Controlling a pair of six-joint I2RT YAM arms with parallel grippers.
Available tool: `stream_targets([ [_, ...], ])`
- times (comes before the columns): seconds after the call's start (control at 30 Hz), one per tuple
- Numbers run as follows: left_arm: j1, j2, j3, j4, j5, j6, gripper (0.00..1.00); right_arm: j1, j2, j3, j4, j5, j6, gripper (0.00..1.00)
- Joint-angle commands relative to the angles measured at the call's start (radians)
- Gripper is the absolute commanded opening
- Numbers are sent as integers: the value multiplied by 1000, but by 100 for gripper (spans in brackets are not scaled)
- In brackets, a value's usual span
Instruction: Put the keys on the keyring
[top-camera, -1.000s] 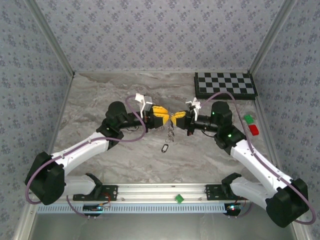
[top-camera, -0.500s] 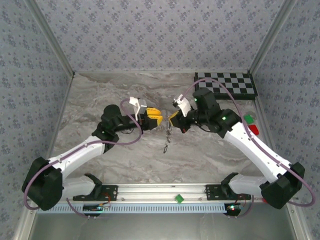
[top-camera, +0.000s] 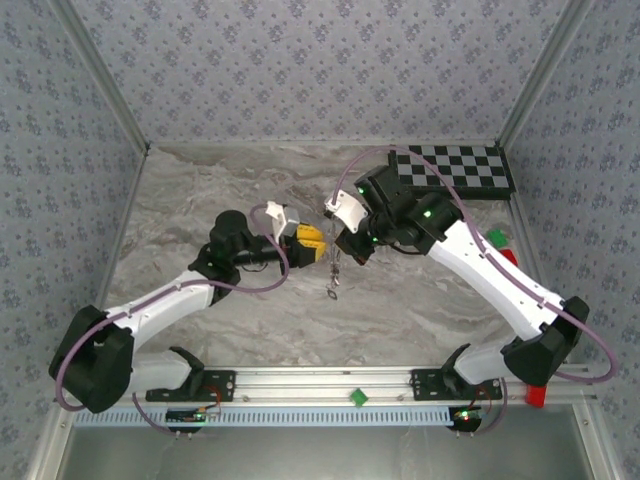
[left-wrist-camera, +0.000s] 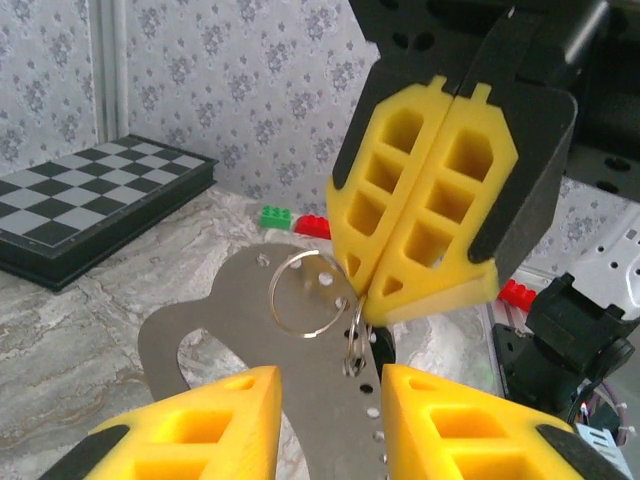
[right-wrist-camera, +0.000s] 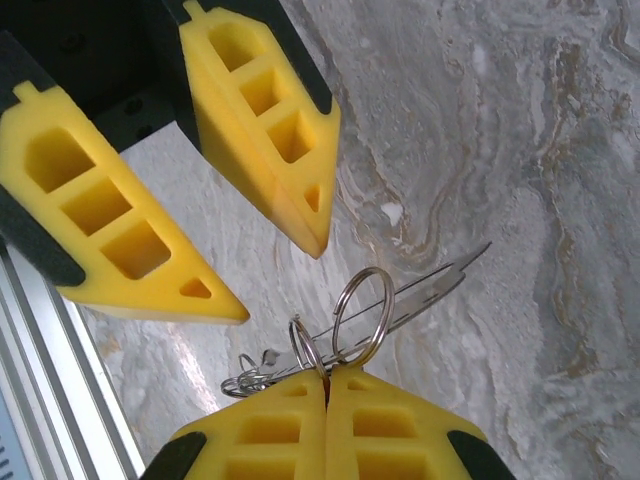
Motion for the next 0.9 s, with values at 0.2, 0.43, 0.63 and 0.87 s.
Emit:
stream_targets([
  [0.2, 4, 55, 79, -7, 121, 24, 31, 32, 25, 74, -100, 31, -69, 0],
  [0.43, -9, 65, 88, -7, 148, 22, 31, 43, 30, 70, -95, 33, -71, 0],
  [0.63, -22, 71, 100, -33, 146, 39, 30, 47, 31, 70, -84, 31, -71, 0],
  [0.87, -31, 93, 116, -36, 147, 36, 27, 64, 29, 70, -79, 24, -80, 0],
])
